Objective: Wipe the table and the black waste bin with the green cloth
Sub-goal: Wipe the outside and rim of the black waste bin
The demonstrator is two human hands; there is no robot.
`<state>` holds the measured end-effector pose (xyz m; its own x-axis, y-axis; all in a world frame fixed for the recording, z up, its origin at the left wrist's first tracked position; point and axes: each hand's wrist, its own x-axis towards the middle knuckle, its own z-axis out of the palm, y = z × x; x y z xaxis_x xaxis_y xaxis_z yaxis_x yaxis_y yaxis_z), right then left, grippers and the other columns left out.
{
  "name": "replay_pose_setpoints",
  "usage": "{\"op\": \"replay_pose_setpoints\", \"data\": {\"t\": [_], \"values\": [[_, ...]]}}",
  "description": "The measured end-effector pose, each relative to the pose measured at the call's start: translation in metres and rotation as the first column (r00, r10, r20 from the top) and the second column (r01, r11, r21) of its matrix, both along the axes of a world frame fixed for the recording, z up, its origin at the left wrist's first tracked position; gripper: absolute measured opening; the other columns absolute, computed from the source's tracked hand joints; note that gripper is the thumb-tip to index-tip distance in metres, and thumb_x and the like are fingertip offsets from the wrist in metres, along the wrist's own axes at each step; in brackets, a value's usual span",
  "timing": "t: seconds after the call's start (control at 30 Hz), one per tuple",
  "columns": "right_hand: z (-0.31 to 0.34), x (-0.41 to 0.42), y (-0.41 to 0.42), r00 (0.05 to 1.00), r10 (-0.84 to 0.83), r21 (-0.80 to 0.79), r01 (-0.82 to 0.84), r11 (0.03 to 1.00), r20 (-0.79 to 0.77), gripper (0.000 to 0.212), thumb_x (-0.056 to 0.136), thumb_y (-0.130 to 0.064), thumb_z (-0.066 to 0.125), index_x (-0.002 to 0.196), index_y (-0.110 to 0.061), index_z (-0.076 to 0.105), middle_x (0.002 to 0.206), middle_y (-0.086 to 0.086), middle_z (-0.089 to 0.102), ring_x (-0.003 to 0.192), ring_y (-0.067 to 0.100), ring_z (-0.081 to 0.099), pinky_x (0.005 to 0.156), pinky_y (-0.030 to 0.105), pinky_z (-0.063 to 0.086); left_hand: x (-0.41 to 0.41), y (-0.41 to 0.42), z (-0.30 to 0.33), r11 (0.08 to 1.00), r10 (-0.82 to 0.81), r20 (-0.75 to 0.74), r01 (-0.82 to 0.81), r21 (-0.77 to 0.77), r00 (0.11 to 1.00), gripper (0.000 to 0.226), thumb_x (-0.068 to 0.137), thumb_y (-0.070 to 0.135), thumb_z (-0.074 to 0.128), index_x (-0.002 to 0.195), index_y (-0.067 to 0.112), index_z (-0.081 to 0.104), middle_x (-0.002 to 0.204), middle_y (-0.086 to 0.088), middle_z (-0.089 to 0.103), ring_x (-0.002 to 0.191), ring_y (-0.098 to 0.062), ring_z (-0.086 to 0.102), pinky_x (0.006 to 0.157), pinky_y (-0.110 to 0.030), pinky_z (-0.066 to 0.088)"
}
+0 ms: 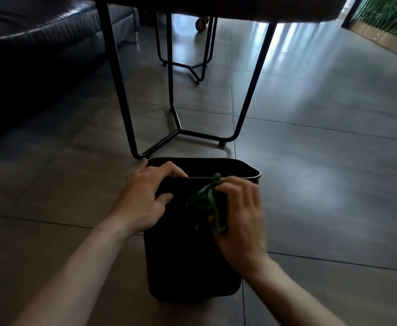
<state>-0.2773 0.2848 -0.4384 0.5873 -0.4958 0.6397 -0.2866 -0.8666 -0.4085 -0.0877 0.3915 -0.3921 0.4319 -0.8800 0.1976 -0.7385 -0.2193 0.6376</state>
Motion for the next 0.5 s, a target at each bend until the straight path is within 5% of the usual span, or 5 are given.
{"op": "replay_pose_setpoints", "data": {"t": [0.1,0.27,0.33,0.43,0.5], "values": [[-0.040,0.016,0.028,0.976,0.001,-0.212,-0.048,0.976,-0.217,0.053,0.080,-0.026,0.074,0.127,-0.016,0.050,0.145,0.011,0.049,0.135,0.039,0.043,0.107,0.051,0.042,0.004,-0.001,-0.003,0.999,-0.037,-0.008,0.037,-0.027,0.999,0.050,0.081,-0.001,0.070,0.111,0.038,0.062,0.111,0.020,0.066,0.123,0.001,0.053,0.127,-0.040,0.003],[-0.103,-0.001,0.055,0.798,0.094,-0.496,-0.457,0.738,-0.596,0.046,0.103,-0.030,0.054,0.148,-0.021,0.050,0.160,0.006,0.045,0.148,0.038,0.039,0.123,0.053,0.032,0.008,0.001,-0.007,0.996,-0.080,-0.069,0.076,-0.056,0.994,0.056,0.084,-0.006,0.067,0.117,0.038,0.064,0.122,0.025,0.060,0.138,0.007,0.039,0.127,-0.037,-0.003],[-0.101,-0.015,0.041,0.773,0.079,-0.525,-0.498,0.690,-0.630,0.042,0.102,-0.027,0.056,0.144,-0.025,0.055,0.159,0.006,0.045,0.147,0.037,0.041,0.125,0.054,0.029,0.009,0.002,-0.008,0.995,-0.083,-0.075,0.078,-0.067,0.994,0.056,0.084,-0.006,0.067,0.118,0.038,0.063,0.124,0.025,0.060,0.139,0.009,0.037,0.127,-0.035,-0.003],[-0.069,-0.025,0.006,0.935,0.021,-0.459,-0.193,0.867,-0.354,0.031,0.099,-0.020,0.059,0.130,-0.016,0.061,0.154,0.013,0.050,0.144,0.042,0.040,0.117,0.058,0.036,0.011,0.002,-0.009,0.996,-0.067,-0.080,0.062,-0.068,0.995,0.055,0.086,-0.004,0.066,0.120,0.039,0.062,0.128,0.018,0.060,0.140,0.008,0.035,0.127,-0.034,-0.002],[-0.037,-0.017,-0.021,0.970,-0.178,-0.283,0.126,0.951,-0.165,0.035,0.095,-0.021,0.064,0.128,-0.009,0.063,0.152,0.017,0.046,0.143,0.046,0.039,0.113,0.060,0.037,0.014,0.001,-0.009,0.997,-0.052,-0.081,0.047,-0.067,0.995,0.055,0.088,-0.001,0.066,0.121,0.042,0.061,0.132,0.018,0.058,0.142,0.008,0.032,0.127,-0.033,-0.003]]}}
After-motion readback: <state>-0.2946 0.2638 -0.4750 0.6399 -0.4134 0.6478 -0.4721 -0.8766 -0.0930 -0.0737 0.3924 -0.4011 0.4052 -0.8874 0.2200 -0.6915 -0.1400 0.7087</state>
